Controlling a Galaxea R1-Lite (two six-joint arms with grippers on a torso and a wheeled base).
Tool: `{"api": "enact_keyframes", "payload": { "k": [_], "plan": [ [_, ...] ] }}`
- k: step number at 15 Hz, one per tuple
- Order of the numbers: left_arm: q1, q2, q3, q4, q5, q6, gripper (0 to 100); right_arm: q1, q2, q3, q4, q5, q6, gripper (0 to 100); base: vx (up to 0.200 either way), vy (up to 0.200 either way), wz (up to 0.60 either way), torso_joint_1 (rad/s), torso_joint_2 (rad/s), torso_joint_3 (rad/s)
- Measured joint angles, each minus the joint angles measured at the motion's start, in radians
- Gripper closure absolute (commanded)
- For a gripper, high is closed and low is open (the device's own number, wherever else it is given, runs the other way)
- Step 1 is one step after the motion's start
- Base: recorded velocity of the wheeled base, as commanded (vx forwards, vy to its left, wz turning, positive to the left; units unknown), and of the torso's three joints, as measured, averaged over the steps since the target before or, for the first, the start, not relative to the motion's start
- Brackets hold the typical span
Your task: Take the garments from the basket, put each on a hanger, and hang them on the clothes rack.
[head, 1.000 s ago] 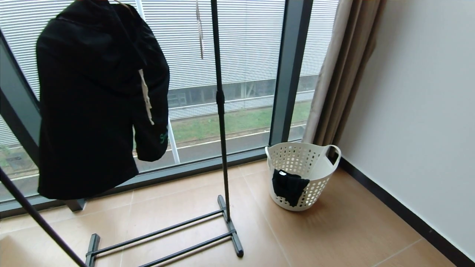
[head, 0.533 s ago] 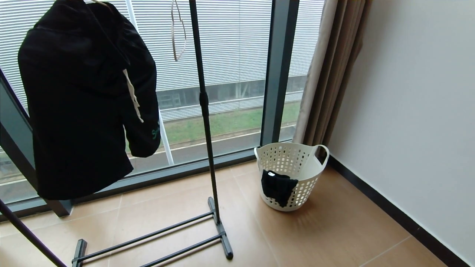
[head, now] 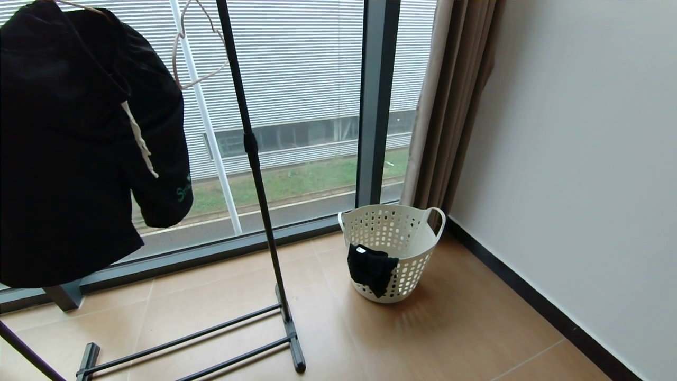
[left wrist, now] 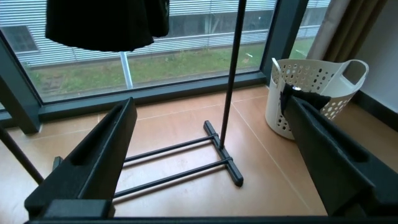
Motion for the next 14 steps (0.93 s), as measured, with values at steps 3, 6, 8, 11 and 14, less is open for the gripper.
{"api": "enact_keyframes", "payload": {
  "k": [3, 6, 8, 11, 14],
  "plan": [
    [-0.001, 0.000, 0.000, 0.000, 0.000, 0.000, 0, 0.000, 0.000, 0.000, 0.000, 0.000, 0.000, 0, 0.200, 0.000, 0.00, 0.001, 0.00, 0.005],
    [-0.001, 0.000, 0.000, 0.000, 0.000, 0.000, 0, 0.000, 0.000, 0.000, 0.000, 0.000, 0.000, 0, 0.200, 0.000, 0.00, 0.002, 0.00, 0.002],
    [-0.001, 0.000, 0.000, 0.000, 0.000, 0.000, 0, 0.000, 0.000, 0.000, 0.000, 0.000, 0.000, 0, 0.200, 0.000, 0.00, 0.002, 0.00, 0.002],
    [0.000, 0.000, 0.000, 0.000, 0.000, 0.000, 0, 0.000, 0.000, 0.000, 0.000, 0.000, 0.000, 0, 0.200, 0.000, 0.00, 0.002, 0.00, 0.001],
    [0.000, 0.000, 0.000, 0.000, 0.000, 0.000, 0, 0.000, 0.000, 0.000, 0.000, 0.000, 0.000, 0, 0.067, -0.133, 0.00, 0.002, 0.00, 0.001]
  ]
}}
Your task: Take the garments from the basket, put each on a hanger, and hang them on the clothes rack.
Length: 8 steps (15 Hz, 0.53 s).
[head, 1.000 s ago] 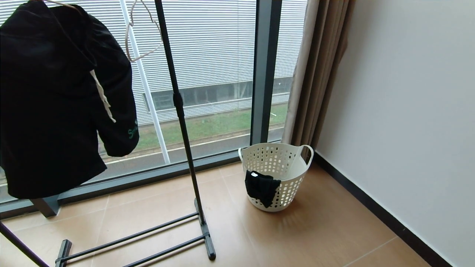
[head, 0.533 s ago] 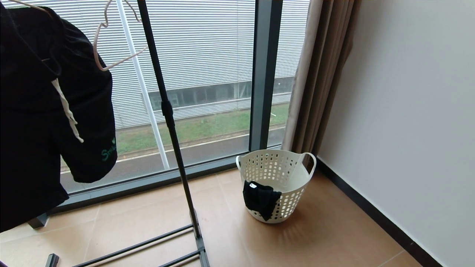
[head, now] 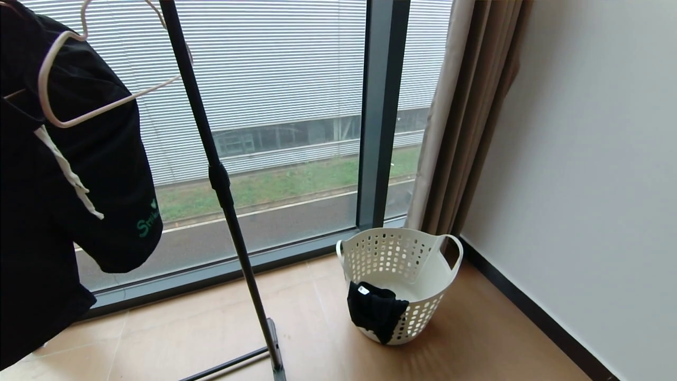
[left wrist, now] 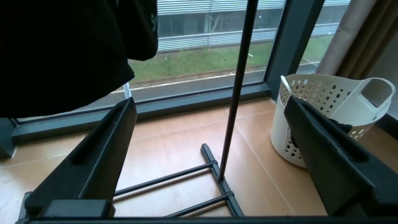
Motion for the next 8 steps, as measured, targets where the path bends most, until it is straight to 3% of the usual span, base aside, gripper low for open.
{"api": "enact_keyframes", "payload": {
  "k": [3, 8],
  "plan": [
    [-0.001, 0.000, 0.000, -0.001, 0.000, 0.000, 0, 0.000, 0.000, 0.000, -0.001, 0.000, 0.000, 0, 0.000, -0.200, 0.00, 0.002, 0.01, 0.006],
    [-0.001, 0.000, 0.000, 0.000, 0.005, -0.002, 0, 0.000, 0.000, 0.000, -0.001, 0.000, 0.000, 0, 0.000, 0.000, 0.00, 0.000, 0.00, 0.000]
  ]
}}
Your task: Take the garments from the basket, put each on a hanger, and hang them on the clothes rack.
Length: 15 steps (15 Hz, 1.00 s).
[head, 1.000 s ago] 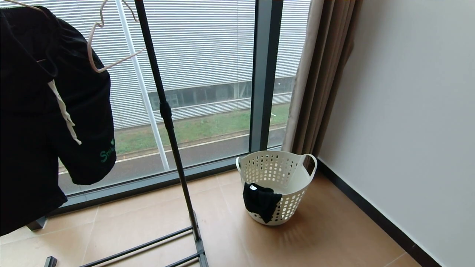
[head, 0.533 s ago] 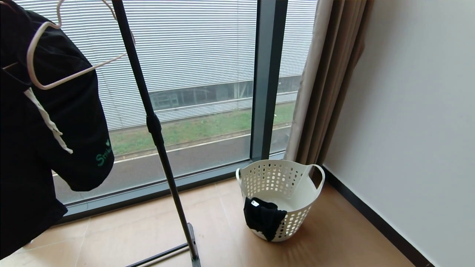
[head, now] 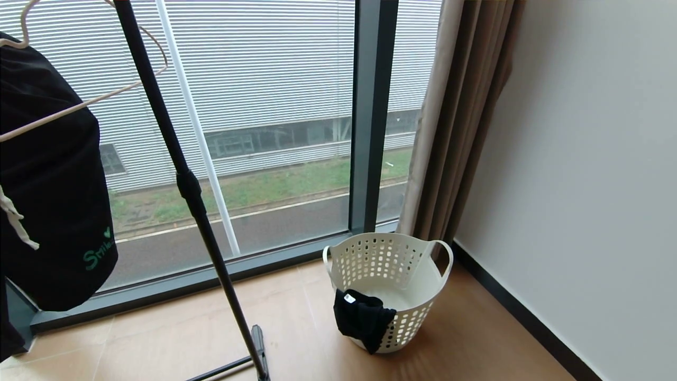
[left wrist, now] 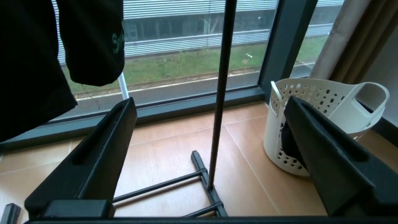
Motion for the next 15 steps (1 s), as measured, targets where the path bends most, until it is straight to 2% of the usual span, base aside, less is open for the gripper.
{"api": "enact_keyframes", "payload": {
  "k": [4, 12, 15],
  "plan": [
    [0.001, 0.000, 0.000, 0.000, -0.007, 0.032, 0, 0.000, 0.000, 0.000, 0.000, 0.000, 0.000, 0, 0.000, 0.000, 0.00, 0.000, 0.00, 0.000],
    [0.001, 0.000, 0.000, 0.001, -0.010, 0.041, 0, 0.000, -0.001, 0.000, 0.000, 0.000, 0.000, 0, 0.000, 0.000, 0.00, 0.000, 0.00, 0.000],
    [0.001, 0.000, 0.000, 0.002, -0.010, 0.043, 0, 0.000, -0.001, -0.001, 0.000, 0.000, 0.000, 0, 0.000, 0.000, 0.00, 0.001, 0.00, -0.137]
  ]
}}
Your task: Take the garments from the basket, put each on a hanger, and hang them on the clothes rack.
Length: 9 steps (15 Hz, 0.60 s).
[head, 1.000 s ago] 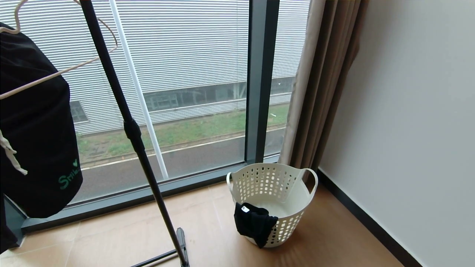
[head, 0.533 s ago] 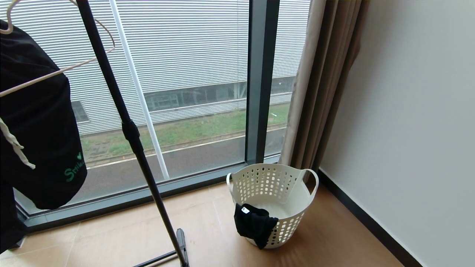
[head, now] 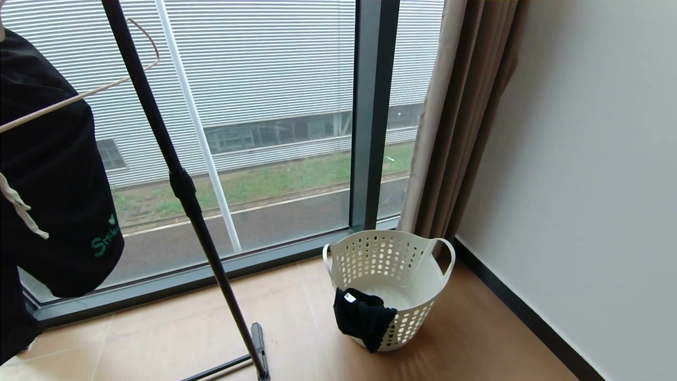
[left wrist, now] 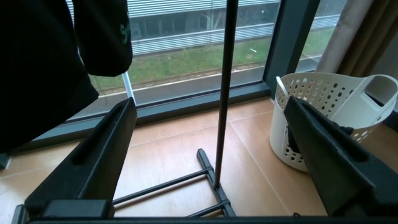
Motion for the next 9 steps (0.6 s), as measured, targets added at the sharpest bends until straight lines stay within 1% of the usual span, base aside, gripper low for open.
{"api": "enact_keyframes", "payload": {
  "k": [7, 9],
  "plan": [
    [0.000, 0.000, 0.000, 0.000, 0.000, 0.000, 0, 0.000, 0.000, 0.000, 0.001, 0.000, 0.000, 0, 0.000, 0.000, 0.00, 0.000, 0.00, -0.192],
    [0.000, 0.000, 0.000, 0.000, 0.000, 0.000, 0, 0.000, 0.000, 0.000, 0.001, 0.000, 0.000, 0, 0.000, 0.000, 0.00, 0.002, 0.01, -0.093]
  ]
}}
